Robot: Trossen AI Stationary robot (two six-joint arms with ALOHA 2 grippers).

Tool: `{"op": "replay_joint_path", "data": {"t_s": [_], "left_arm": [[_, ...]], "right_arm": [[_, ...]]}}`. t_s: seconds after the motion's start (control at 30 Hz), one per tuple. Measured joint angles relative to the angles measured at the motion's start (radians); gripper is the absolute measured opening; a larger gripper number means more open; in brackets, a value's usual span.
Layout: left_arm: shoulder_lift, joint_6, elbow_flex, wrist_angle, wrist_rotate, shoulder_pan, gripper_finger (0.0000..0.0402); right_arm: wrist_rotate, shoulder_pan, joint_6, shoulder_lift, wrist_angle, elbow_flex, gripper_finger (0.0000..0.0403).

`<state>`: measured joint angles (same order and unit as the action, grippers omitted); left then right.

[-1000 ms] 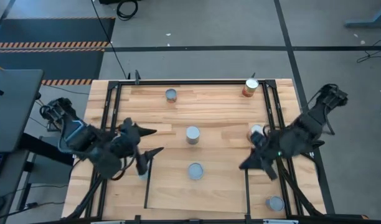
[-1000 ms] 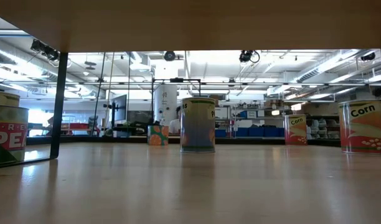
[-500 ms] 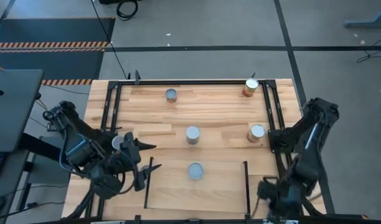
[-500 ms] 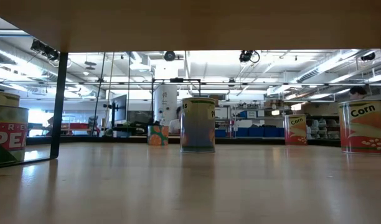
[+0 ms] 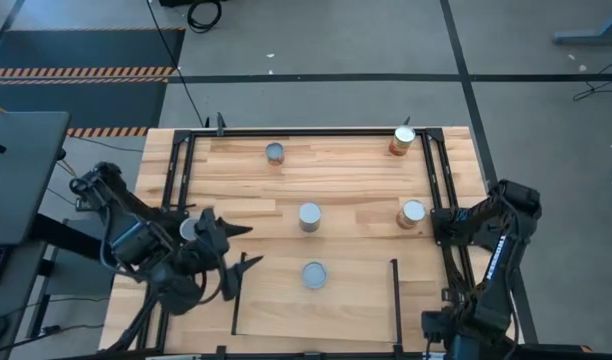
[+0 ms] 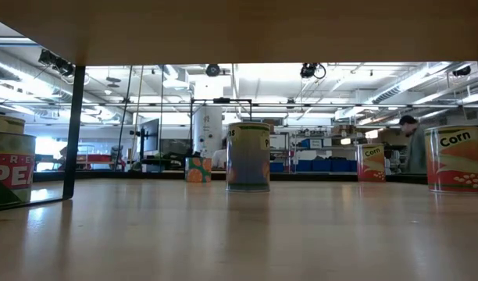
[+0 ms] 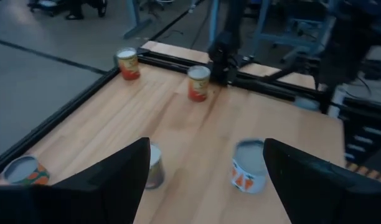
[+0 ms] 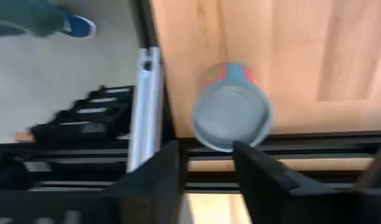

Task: Pick and place cans onto a shelf
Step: Put the blue canned corn on the shelf

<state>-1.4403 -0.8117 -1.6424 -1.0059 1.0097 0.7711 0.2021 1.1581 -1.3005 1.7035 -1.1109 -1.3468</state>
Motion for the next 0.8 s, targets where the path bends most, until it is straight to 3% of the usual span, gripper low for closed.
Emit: {"op": "replay_joint_path", "data": {"t_s": [0.2,0.47,0.67,0.8], "left_arm": [[0.0,-0.016,0.0,0.0,0.003,-0.061,0.0315],[0.0,-0.009,0.0,-0.001,0.001,-0.112,0.0315],[0.0,-0.003,0.0,-0.004,-0.018,-0.13,0.0315],[0.0,0.012,0.0,-0.003,-0.027,-0.131,0.0315]], "right_arm": [[-0.022,0.014,0.069,0.021,-0.035,0.009,0.028],[-0.069,0.014,0.103,0.068,-0.012,0.009,0.0388],[0.021,0.014,0.149,0.136,0.019,0.01,0.0388],[0.021,0.018,0.153,0.145,0.03,0.01,0.0391]]}}
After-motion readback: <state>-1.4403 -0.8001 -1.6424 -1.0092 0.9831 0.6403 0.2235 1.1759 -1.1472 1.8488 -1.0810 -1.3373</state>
